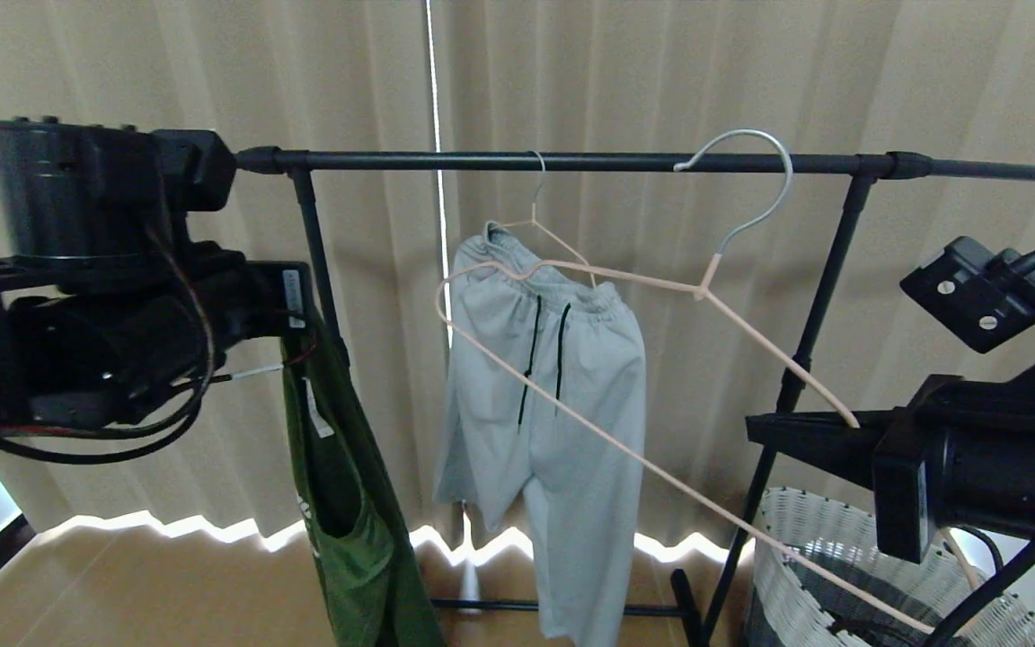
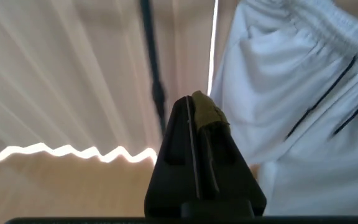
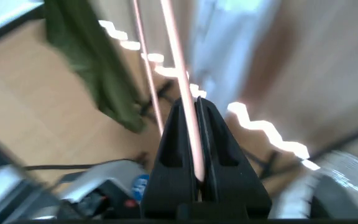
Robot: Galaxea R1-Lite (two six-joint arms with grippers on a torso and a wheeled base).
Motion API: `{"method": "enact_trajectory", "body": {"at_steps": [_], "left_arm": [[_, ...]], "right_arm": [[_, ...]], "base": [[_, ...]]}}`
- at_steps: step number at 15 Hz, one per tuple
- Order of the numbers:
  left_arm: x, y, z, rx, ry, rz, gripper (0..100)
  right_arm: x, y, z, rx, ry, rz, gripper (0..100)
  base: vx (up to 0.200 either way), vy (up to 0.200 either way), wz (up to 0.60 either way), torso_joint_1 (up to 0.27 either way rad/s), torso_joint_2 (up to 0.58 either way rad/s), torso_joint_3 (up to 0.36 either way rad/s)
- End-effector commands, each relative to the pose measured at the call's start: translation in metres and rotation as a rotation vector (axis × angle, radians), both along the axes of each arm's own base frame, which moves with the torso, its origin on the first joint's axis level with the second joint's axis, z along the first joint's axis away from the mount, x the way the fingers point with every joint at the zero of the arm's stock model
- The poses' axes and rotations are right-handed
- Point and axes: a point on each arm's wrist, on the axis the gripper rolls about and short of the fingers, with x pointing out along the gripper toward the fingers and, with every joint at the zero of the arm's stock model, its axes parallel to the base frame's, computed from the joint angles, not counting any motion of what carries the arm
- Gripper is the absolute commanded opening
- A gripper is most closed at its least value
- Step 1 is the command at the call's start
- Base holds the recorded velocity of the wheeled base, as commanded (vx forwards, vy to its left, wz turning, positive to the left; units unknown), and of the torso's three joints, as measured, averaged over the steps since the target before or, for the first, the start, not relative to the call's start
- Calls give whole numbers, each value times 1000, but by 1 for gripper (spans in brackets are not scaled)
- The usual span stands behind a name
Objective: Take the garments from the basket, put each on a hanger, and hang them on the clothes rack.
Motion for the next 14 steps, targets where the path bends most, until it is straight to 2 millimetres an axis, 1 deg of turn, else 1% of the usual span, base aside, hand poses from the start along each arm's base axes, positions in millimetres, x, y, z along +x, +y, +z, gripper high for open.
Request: {"method": "enact_trajectory", "body": {"at_steps": [1,3,5,6,7,11,14], "left_arm": [[30,-33,-16,-9,33,14,0],[42,-38,-18,-17,27,52,0],[47,-42,-17,-57,13,79,0],[46,-44,-16,-63,12,74,0],[43,-43,-13,-71,5,71,0],[34,-39,-2,-85,-21,68,0],[30,-39,-5,-82,-13,61,0]], "right_arm": [[-5,9,0,19,15,53,0],[-8,11,-1,23,23,83,0],[-12,17,-4,20,39,131,0],[-10,20,-7,13,50,132,0],[-3,27,-13,-7,73,129,0],[11,40,-20,-3,62,130,0],[19,48,-25,-3,56,125,0]], "base": [[0,0,0,0,0,0],[0,0,0,0,0,0],[0,0,0,0,0,0],[0,0,0,0,0,0],[0,0,0,0,0,0],[0,0,0,0,0,0],[0,0,0,0,0,0]]}}
